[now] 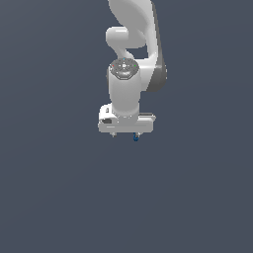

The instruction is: Pick up the object and move it to a goal position.

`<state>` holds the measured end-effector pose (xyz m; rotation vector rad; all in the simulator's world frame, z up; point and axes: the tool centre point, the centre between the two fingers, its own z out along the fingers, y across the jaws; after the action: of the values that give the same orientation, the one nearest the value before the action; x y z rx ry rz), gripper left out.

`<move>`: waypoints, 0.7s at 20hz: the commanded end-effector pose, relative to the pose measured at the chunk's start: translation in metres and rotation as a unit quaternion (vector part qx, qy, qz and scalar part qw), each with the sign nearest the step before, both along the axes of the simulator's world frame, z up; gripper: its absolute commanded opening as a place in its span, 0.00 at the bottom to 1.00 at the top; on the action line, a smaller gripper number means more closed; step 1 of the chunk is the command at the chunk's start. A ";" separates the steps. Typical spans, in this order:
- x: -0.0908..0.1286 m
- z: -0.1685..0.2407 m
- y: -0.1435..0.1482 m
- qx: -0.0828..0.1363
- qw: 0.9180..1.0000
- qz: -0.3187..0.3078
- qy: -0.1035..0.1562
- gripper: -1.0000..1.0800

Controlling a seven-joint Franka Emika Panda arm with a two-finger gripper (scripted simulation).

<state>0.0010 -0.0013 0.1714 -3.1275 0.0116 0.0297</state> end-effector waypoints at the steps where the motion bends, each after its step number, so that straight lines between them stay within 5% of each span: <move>1: 0.000 0.000 0.000 0.000 1.000 0.000 0.000 0.96; 14: 0.005 0.003 -0.002 0.012 1.000 0.001 -0.005 0.96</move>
<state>0.0064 -0.0042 0.1746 -3.1030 0.0113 0.0129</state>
